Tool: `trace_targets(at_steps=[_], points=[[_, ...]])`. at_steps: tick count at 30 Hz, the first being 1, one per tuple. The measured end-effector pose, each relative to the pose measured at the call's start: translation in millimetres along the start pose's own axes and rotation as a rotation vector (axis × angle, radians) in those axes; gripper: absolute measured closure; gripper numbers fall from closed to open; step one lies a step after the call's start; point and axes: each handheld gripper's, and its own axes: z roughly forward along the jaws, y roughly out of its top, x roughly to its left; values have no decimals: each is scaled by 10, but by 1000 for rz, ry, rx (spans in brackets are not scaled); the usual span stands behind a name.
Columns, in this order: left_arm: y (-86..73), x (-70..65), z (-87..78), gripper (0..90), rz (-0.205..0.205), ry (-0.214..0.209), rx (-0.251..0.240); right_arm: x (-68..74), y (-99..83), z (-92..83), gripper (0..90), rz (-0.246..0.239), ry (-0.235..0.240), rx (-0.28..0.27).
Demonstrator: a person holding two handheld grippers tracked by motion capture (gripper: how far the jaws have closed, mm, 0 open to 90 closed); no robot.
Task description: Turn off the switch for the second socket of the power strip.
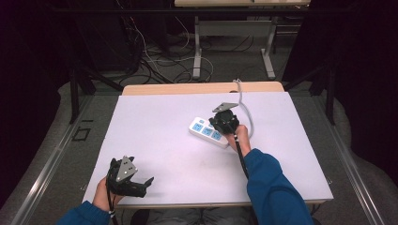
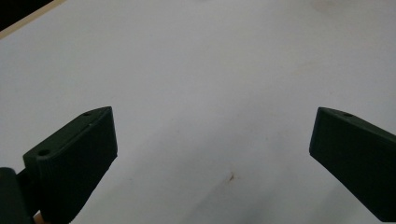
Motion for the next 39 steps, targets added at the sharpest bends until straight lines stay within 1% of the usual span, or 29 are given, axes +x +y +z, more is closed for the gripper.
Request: trace_targets(at_steps=[1,2,3,4,6,7,9,12,13,17,20,21,23,25,26,27,29,30,34,35,39], points=[[-1,0,-1,7,-4,4,-7,1,5,-13,887,1,3,-1],[0,4,-3,8,0,10,-9,7,15,-31,879,1,6,-3],[-1,5,-3,7,1,12,-8,12,28,-59,869,2,11,22],[-1,4,-2,8,0,10,-7,15,28,-55,841,3,8,-2],[-2,-1,0,7,-4,3,-6,20,44,-79,790,17,21,1],[-1,0,1,7,-4,3,-7,19,46,-93,756,10,24,-2],[1,0,0,7,-3,2,-4,24,57,-122,677,21,32,8],[1,0,0,7,-3,3,-3,24,65,-163,542,23,46,2],[1,0,0,7,-4,3,-4,26,69,-179,499,33,54,9],[-1,1,0,7,-6,2,-5,27,83,-266,342,37,76,1],[-2,0,1,7,-6,3,-8,22,86,-319,258,39,101,-10],[-2,0,1,7,-6,3,-8,18,87,-328,235,32,100,-12],[-2,0,1,7,-6,4,-8,29,91,-358,186,35,116,-11],[-1,1,-1,7,-5,2,-5,32,91,-380,155,31,133,-7],[0,2,-1,7,-5,2,-4,39,93,-389,148,21,140,-11],[0,2,-1,7,-5,3,-3,44,93,-400,134,22,145,-16],[-2,0,1,7,-6,4,-8,49,99,-418,88,17,153,-3],[-1,5,-3,7,2,9,-7,52,99,-425,69,13,154,-4],[1,6,-9,7,1,9,-3,56,98,-445,0,8,166,-2],[1,5,-9,7,1,9,-4,59,100,-457,0,8,174,6],[0,5,-10,6,-1,10,-5,62,97,-513,0,-3,174,-5]])
